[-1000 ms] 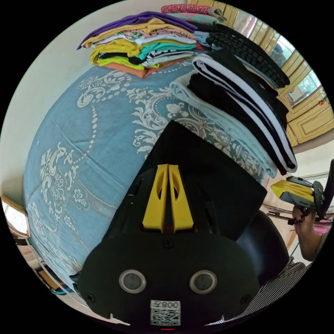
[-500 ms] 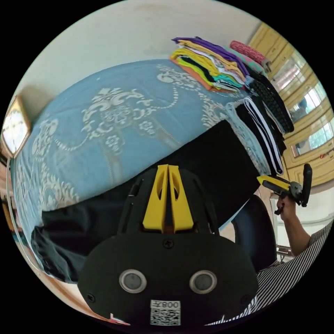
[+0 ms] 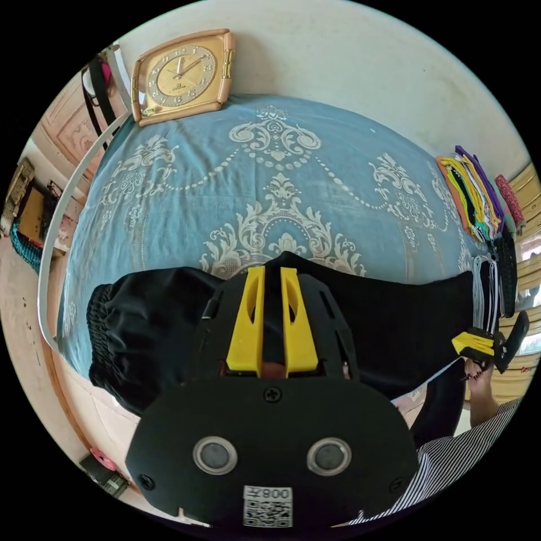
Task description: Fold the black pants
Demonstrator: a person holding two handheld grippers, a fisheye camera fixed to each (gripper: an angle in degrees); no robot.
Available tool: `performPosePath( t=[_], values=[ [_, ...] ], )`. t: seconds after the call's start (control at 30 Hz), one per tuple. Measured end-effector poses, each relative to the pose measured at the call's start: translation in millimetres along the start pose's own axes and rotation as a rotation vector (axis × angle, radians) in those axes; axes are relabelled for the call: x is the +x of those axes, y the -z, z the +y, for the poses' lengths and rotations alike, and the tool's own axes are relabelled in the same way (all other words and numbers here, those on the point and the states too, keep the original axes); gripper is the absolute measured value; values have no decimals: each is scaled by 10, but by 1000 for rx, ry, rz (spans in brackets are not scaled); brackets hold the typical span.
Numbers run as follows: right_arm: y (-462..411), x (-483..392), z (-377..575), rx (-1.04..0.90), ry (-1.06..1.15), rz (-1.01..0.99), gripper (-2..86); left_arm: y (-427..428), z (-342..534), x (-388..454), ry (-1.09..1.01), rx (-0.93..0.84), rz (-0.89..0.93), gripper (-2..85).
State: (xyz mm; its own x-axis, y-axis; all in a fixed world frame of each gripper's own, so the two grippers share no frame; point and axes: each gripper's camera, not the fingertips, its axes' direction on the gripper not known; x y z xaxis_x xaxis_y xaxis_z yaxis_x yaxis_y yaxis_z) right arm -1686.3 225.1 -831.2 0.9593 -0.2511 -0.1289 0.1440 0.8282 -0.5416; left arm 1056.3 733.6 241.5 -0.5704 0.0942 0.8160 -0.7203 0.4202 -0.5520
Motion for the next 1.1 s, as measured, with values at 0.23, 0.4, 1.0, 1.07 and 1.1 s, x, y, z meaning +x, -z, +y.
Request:
performPosePath(
  t=[0.23, 0.4, 1.0, 1.07, 1.1],
  values=[
    [-1774, -710, -1218, -182, 194, -111, 0, -1257, 288, -360, -116, -97, 24, 44],
    [-2577, -925, -1470, -272, 212, -151, 1, -1729, 751, -701, -115, -8, 133, 23],
    [-3099, -998, -3149, -104, 364, -265, 54, -3734, 3049, -1605, 66, 318, 615, 9],
    [-3354, -1165, -3272, -144, 432, -270, 60, -3942, 3132, -1574, 63, 326, 626, 9],
    [-3533, -1265, -3329, -177, 468, -256, 60, -4077, 3179, -1547, 62, 328, 629, 8]
  ],
)
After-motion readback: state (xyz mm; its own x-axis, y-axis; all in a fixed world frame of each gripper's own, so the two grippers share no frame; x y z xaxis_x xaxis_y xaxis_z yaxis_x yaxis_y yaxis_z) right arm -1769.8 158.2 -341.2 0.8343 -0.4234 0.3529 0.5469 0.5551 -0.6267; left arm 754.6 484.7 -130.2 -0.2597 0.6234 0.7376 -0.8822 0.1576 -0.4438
